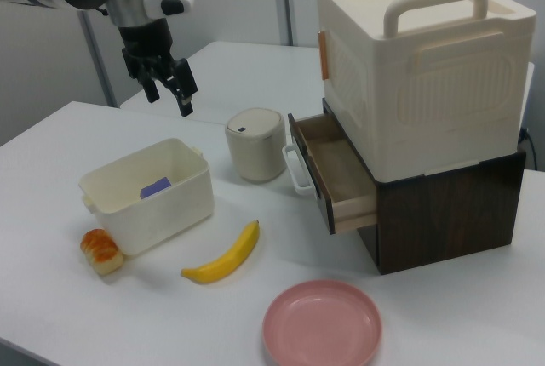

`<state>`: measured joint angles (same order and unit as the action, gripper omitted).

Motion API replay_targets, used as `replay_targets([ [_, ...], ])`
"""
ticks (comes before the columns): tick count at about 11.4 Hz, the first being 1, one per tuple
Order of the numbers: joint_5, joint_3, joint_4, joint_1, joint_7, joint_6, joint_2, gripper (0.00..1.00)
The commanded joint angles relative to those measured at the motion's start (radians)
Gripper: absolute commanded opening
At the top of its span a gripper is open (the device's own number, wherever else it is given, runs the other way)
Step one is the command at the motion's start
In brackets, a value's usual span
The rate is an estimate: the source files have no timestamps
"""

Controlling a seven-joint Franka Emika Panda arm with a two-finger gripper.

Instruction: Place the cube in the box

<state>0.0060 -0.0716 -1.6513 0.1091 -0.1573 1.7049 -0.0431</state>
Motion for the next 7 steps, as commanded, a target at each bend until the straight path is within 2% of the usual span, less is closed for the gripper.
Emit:
replay_targets([
  [1,0.020,0.061,0.022,-0.063,0.030,-0.031,0.015,1.00],
  [7,0.020,0.065,0.019,-0.083,0.033,-0.030,0.017,1.00],
])
